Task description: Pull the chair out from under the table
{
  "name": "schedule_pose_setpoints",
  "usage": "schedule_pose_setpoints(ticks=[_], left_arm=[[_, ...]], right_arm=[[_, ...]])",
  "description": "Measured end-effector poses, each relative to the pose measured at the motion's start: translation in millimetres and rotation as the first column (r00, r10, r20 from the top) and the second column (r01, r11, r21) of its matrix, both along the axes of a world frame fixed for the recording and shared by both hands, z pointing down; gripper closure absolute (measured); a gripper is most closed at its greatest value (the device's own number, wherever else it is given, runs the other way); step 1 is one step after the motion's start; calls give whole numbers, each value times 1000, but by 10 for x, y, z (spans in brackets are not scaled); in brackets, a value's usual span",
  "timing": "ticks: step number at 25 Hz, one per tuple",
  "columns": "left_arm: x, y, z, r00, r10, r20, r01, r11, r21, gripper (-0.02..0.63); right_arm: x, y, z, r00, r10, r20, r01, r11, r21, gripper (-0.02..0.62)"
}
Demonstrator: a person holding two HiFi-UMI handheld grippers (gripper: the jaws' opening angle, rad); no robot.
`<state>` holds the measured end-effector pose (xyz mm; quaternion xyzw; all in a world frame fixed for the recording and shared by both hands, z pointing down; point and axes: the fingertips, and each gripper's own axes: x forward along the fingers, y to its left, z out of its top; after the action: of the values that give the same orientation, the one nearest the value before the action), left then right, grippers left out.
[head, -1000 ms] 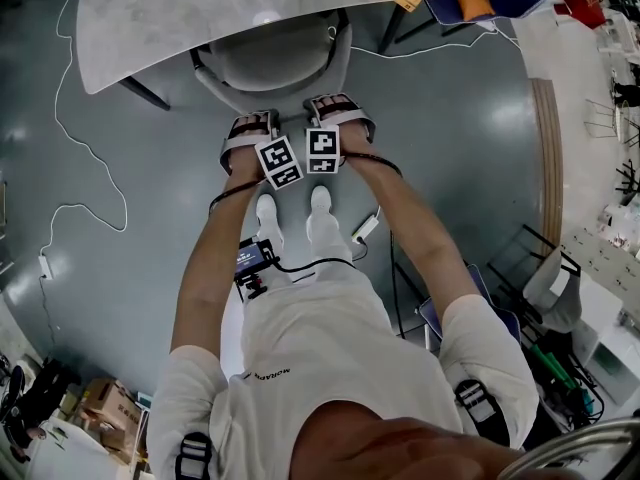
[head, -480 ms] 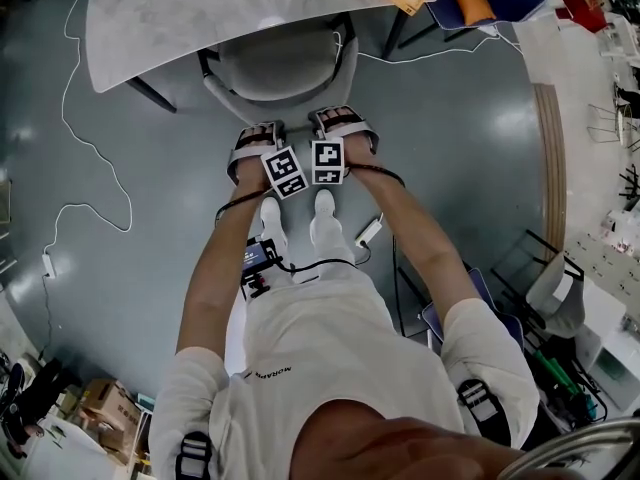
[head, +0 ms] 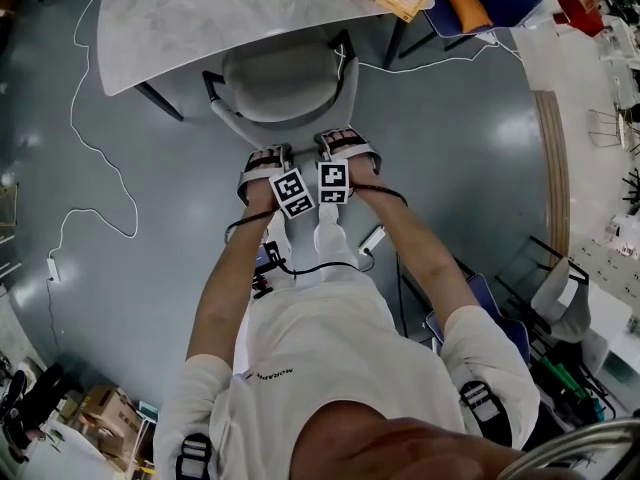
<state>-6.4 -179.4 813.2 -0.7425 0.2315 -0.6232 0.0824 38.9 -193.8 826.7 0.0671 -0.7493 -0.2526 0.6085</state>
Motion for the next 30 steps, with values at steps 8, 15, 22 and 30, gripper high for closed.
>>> schedule_pose_setpoints(ticks=[8,15,22,30], left_arm=[[15,323,-14,1000,-15,-3,15,1000,0,529],[16,547,26,1000,-7,0,7,1000,-6,529],[87,766,35,1000,11,2,-11,999,-31,529],[109,884,40,999,32,-1,-32,998,-52,531]], right_arm=[[21,333,-16,1000,-7,-7,6,1000,-19,494],[14,561,11,1000,2,-17,-2,999,-52,494],[85,779,34,1000,3,-27,-4,998,-61,495],[110,892,50,999,-18,-46,15,997,-69,497]])
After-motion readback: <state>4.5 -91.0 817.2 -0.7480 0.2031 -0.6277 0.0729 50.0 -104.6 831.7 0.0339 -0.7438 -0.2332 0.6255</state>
